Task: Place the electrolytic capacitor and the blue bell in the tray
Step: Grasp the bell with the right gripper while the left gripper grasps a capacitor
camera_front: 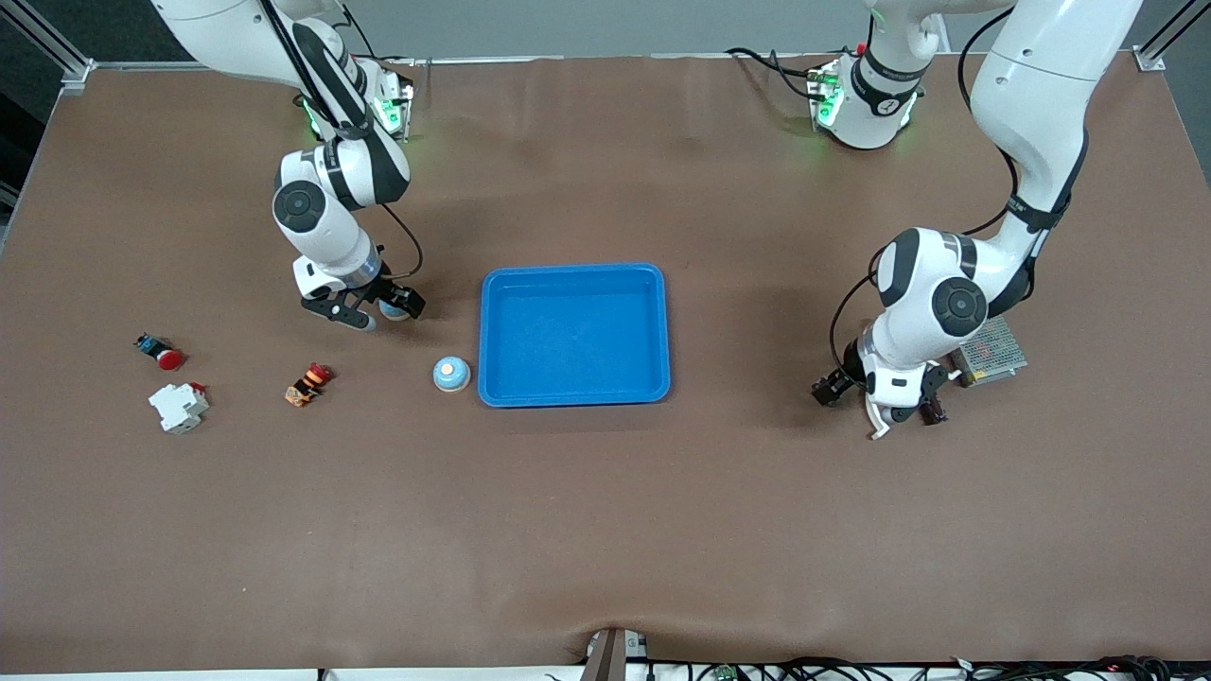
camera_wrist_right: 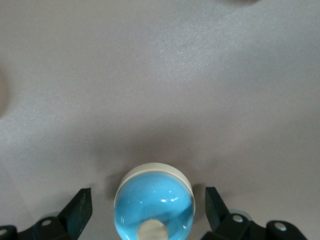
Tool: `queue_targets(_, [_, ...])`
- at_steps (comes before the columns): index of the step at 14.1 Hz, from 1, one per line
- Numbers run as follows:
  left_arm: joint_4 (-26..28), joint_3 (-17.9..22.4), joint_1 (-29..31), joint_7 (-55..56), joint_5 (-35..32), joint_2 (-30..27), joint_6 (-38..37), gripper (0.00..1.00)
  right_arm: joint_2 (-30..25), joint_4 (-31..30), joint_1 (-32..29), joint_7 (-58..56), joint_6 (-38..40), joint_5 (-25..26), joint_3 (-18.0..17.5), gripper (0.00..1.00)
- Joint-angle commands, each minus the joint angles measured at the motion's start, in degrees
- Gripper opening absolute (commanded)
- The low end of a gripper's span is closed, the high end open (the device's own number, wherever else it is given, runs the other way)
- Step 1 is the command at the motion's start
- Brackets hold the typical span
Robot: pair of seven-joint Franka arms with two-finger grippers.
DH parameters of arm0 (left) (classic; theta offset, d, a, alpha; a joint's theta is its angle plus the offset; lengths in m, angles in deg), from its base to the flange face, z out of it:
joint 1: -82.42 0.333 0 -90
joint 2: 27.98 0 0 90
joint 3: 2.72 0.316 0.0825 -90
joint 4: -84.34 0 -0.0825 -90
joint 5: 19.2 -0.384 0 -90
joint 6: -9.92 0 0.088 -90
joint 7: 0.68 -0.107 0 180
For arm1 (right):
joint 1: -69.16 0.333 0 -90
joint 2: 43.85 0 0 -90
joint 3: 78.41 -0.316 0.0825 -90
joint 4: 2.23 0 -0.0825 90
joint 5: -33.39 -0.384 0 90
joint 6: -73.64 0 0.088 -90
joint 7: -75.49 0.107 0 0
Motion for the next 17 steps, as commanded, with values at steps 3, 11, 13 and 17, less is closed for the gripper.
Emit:
queue_targets(3, [-1.88, -0.20, -0.30, 0.38, 0.76, 2.20, 1.72, 0.29, -1.96, -2.27, 1.97, 0.44, -0.74, -0.65, 0.23, 0.98])
queue_targets(11, [-3.81, -0.29, -8.54, 6.87, 0.41, -1.66, 1.10, 0.00, -1.96, -3.24, 1.80, 0.44, -1.35, -0.65, 0.23, 0.00])
queue_targets(13, [-4.17, -0.29, -12.40, 10.65, 0.23, -2.80, 1.10, 0.00, -2.05, -2.98, 1.71, 0.44, -1.35, -0.65, 0.23, 0.00])
queue_targets(17, [-7.15, -0.29, -21.28, 21.80, 0.05, -3.51, 0.84, 0.00, -3.19, -1.66, 1.98, 0.26, -0.65, -0.65, 0.14, 0.00])
